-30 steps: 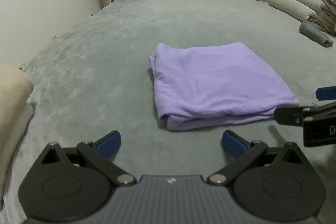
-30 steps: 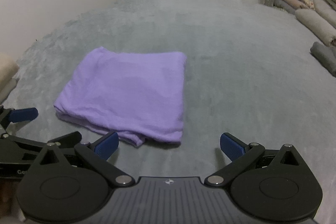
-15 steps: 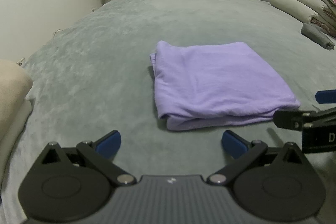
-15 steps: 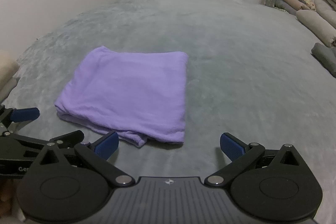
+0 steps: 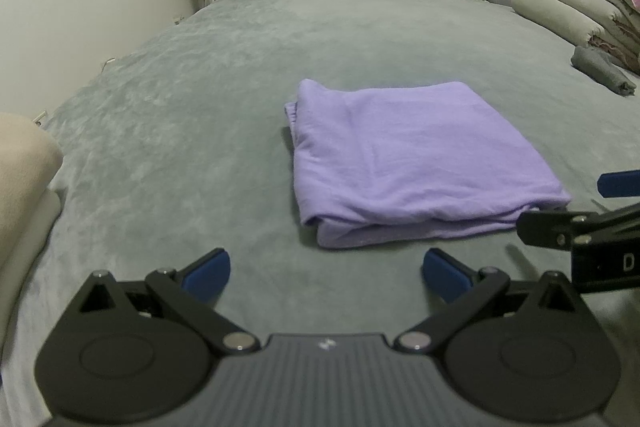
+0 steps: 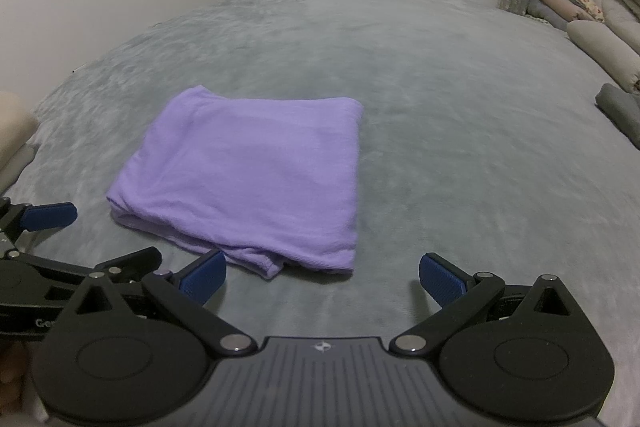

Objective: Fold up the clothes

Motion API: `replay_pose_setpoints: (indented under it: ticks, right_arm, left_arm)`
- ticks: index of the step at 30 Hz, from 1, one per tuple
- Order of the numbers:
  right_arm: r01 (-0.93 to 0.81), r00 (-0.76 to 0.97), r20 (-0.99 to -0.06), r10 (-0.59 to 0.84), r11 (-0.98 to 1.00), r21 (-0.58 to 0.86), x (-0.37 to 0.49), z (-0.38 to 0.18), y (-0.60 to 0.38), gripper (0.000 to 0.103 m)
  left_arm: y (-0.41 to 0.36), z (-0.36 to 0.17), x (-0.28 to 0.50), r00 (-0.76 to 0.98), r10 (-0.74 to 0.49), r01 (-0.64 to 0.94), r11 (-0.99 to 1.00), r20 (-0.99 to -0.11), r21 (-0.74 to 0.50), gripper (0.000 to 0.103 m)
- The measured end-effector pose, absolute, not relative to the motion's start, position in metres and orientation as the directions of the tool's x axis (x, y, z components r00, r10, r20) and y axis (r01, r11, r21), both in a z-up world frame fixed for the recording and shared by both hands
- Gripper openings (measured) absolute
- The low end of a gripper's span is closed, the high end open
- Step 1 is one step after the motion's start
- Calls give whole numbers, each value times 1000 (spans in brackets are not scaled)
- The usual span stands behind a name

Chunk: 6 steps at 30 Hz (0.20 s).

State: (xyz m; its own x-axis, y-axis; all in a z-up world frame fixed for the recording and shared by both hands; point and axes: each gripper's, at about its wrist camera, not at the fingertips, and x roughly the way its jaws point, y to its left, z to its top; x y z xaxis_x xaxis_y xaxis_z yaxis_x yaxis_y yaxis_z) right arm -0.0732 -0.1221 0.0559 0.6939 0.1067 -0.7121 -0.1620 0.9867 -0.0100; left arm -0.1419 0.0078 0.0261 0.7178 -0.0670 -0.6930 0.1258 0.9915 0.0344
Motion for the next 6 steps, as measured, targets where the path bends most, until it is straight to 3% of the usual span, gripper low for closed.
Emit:
replay_pose_setpoints:
  ticks: [6]
  right_arm:
    - [-161,695,-711,106,987,-10,-74,55,-121,103]
  left_arm:
    - [8,26,-143,720,-71,129,991,-691,34,103]
